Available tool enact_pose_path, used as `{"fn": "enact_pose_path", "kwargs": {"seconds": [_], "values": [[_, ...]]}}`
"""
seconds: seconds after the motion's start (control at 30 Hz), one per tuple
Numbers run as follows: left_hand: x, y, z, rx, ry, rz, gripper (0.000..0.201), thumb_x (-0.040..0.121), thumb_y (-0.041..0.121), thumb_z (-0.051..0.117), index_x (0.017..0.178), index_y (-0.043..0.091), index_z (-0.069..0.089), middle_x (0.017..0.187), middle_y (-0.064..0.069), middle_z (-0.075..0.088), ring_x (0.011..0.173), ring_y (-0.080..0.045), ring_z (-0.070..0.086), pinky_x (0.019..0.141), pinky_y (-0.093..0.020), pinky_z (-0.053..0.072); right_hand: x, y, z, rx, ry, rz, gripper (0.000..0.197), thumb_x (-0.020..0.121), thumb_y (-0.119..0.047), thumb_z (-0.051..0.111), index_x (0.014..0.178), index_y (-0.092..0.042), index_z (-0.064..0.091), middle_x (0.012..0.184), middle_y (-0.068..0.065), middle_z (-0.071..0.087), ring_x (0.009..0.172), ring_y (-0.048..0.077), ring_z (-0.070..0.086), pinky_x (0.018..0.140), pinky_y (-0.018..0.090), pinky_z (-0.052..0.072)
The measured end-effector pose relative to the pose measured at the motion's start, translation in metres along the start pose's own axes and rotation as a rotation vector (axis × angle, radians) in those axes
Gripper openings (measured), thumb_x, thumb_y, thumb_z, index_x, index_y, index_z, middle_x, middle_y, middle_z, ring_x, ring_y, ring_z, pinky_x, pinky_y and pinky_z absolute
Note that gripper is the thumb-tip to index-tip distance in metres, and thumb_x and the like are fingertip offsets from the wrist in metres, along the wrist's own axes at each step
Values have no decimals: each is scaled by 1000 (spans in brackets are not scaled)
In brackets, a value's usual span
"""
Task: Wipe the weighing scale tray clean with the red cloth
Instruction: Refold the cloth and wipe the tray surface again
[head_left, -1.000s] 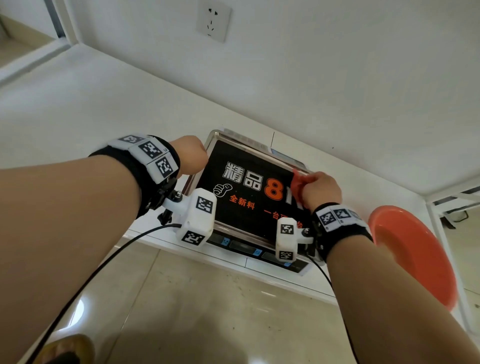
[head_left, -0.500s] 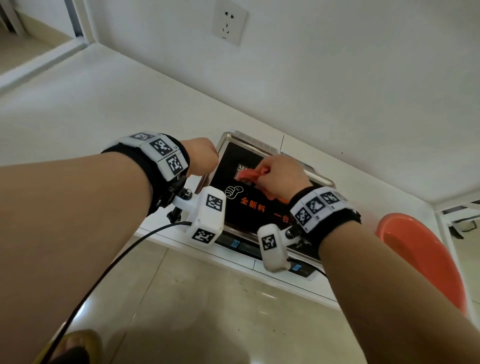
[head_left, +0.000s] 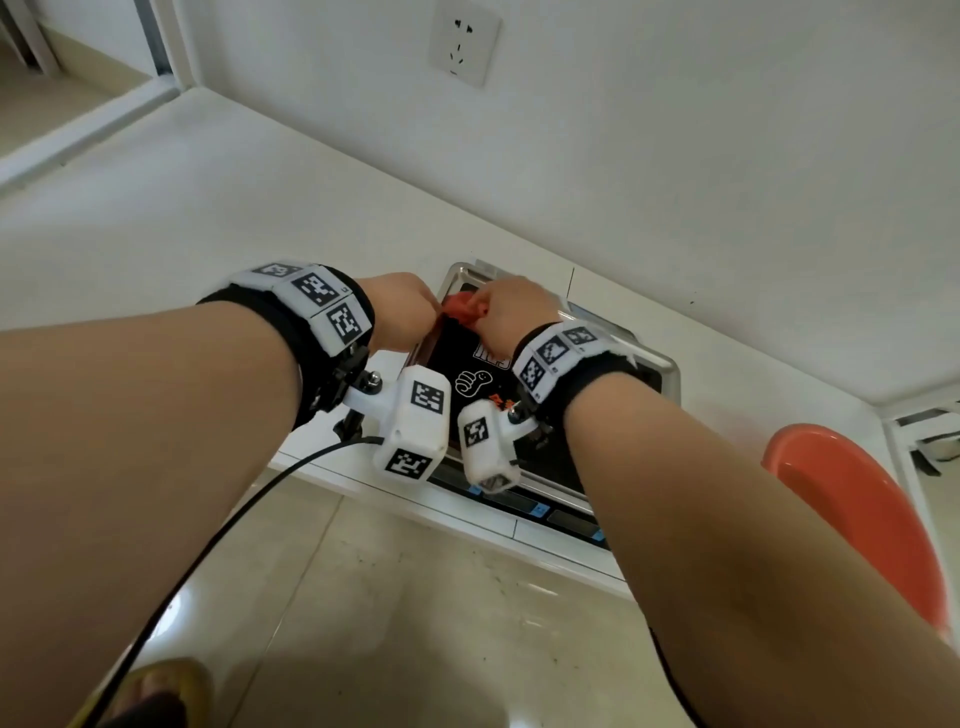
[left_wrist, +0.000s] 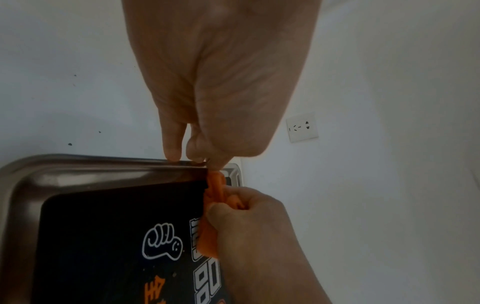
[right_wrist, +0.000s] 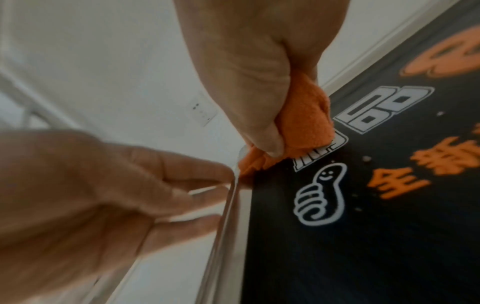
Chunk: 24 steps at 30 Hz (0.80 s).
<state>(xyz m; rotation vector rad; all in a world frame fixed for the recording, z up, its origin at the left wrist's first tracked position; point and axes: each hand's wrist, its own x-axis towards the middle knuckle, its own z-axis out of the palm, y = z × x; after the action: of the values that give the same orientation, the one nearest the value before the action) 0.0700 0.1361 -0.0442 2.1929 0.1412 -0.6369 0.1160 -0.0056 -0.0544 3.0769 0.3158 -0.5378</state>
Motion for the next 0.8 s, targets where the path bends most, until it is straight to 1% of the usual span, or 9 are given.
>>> {"fn": "enact_pose_path", "kwargs": {"seconds": [0.13, 0.23, 0.33, 0.4, 0.47, 0.53, 0.6, 0.7, 0.8], "values": [[0, 1, 1, -59, -4, -14, 35, 95, 5, 43, 125, 5, 60, 125, -13, 62, 116, -27, 61, 99, -38, 50, -25, -2, 22, 53, 9, -229, 24, 91, -16, 58, 105, -24, 75, 87, -3, 60, 89, 20, 60, 73, 27, 42], [-2, 1, 1, -29, 5, -18, 38, 95, 5, 41, 128, 7, 59, 128, -13, 61, 118, -28, 60, 99, -39, 50, -47, 5, 29, 89, -74, -317, 27, 89, -16, 61, 103, -31, 77, 93, -7, 58, 89, 15, 60, 84, 31, 51], [-3, 3, 1, 29, 2, -5, 38, 94, 5, 41, 127, 9, 60, 129, -12, 60, 119, -29, 58, 101, -41, 49, -64, 27, 12, 281, -125, -180, 21, 85, -18, 64, 95, -31, 77, 85, -5, 73, 75, 14, 69, 77, 36, 61], [-4, 4, 2, 60, 11, -3, 38, 94, 5, 41, 127, 10, 60, 130, -11, 59, 120, -28, 57, 102, -41, 47, -62, 50, 2, 378, 4, -5, 15, 85, -21, 65, 93, -28, 75, 78, -2, 73, 67, 15, 70, 70, 35, 62], [-4, 5, 3, 71, 22, -3, 38, 94, 6, 42, 127, 10, 60, 129, -11, 59, 120, -28, 57, 102, -41, 47, -54, 72, -1, 327, 103, 164, 11, 90, -25, 64, 93, -24, 74, 79, -2, 70, 74, 18, 70, 67, 31, 56], [-3, 5, 4, 64, 23, -9, 38, 94, 6, 42, 127, 10, 60, 128, -12, 60, 118, -29, 58, 101, -42, 48, -49, 80, 3, 194, 71, 247, 16, 94, -30, 62, 92, -20, 74, 80, -1, 68, 74, 19, 66, 66, 29, 47], [0, 4, 4, 61, 29, -10, 37, 94, 5, 42, 125, 9, 61, 127, -13, 61, 117, -30, 59, 100, -43, 49, -49, 72, 8, 128, 7, 236, 17, 95, -26, 59, 99, -19, 74, 92, 3, 72, 75, 20, 63, 69, 29, 46], [0, 5, 4, 55, 34, -12, 37, 93, 4, 43, 124, 8, 61, 126, -14, 61, 117, -30, 59, 99, -43, 49, -54, 42, 15, 96, -76, 158, 26, 93, -20, 58, 116, -22, 70, 115, 4, 70, 101, 25, 66, 87, 35, 53], [0, 7, 5, 73, 38, -11, 37, 94, 4, 43, 126, 8, 60, 127, -13, 60, 117, -30, 59, 100, -42, 49, -56, 34, 21, 180, -204, 121, 25, 91, -20, 63, 114, -20, 71, 108, 6, 72, 101, 27, 70, 95, 41, 56]]}}
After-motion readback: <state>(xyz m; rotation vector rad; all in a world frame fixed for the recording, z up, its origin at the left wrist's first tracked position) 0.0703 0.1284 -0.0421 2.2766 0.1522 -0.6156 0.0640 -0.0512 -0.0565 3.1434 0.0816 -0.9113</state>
